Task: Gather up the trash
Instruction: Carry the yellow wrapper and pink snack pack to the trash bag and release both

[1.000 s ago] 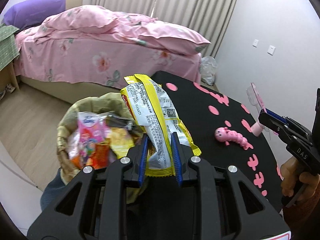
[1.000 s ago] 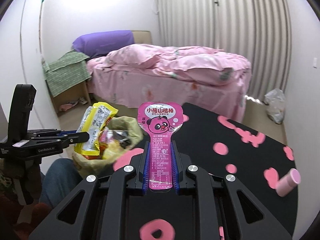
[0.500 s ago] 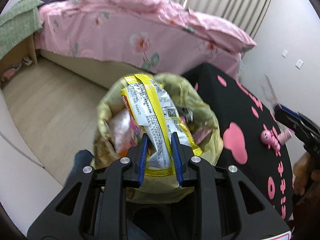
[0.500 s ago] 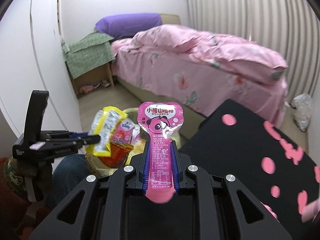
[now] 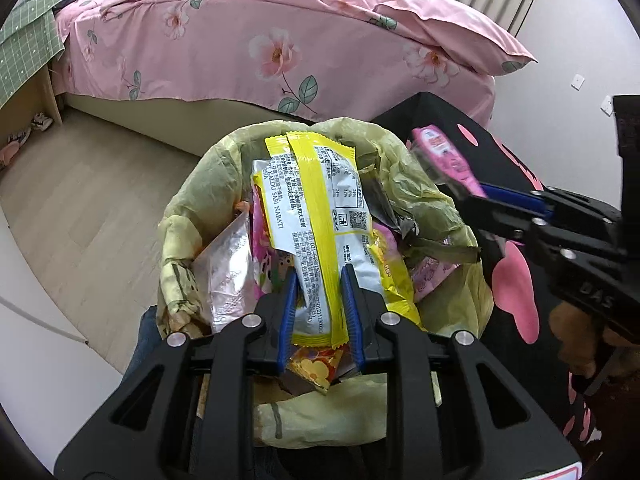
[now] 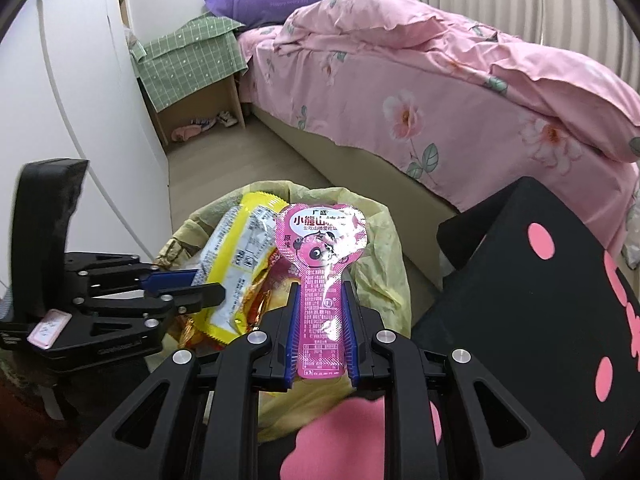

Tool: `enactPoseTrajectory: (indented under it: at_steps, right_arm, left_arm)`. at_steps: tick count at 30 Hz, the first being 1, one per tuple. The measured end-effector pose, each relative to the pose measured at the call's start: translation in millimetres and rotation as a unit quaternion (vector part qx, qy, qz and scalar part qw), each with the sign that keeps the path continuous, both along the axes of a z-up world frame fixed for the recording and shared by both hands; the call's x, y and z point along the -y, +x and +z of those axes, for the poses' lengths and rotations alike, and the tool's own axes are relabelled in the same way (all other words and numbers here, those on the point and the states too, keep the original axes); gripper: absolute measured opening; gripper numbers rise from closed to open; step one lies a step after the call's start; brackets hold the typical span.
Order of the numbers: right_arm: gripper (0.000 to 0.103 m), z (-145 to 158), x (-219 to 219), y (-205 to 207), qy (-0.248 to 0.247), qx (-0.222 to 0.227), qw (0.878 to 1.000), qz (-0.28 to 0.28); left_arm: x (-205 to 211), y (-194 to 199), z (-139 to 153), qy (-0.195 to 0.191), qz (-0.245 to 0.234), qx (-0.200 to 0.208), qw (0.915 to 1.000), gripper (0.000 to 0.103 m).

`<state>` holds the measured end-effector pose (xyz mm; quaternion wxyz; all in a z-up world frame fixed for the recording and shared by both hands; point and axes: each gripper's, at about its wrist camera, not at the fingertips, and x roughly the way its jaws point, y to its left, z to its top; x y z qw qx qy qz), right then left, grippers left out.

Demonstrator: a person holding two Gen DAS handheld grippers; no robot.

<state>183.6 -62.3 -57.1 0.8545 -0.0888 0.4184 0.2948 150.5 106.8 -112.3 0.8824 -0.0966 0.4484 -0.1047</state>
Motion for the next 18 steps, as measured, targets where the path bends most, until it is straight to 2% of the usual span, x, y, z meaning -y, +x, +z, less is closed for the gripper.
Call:
enactPoseTrajectory:
  at_steps: [5,12,18]
  right_arm:
    - [0.018,-7.6,-5.4,8.0,0.012,-0.018,1.0,0.002]
    - [0.018,-14.3,-7.9,7.7,0.016,-0.034,0.999,-0.002]
    - [0.019,-19.7,-4.4,11.4,0.028,-0.053,0.998,-0.012]
  left_arm:
    - [-1.7,-2.0,-1.1,-0.002,-0.004,-0.003,1.0,0.021]
    - [-9.7,-10.3,2.7,-0.033,-0.003,0.006,0.9994,0.021]
    - [-11.0,-10.9,4.9,-0.036,-0.003,0.005,0.9993,0.022]
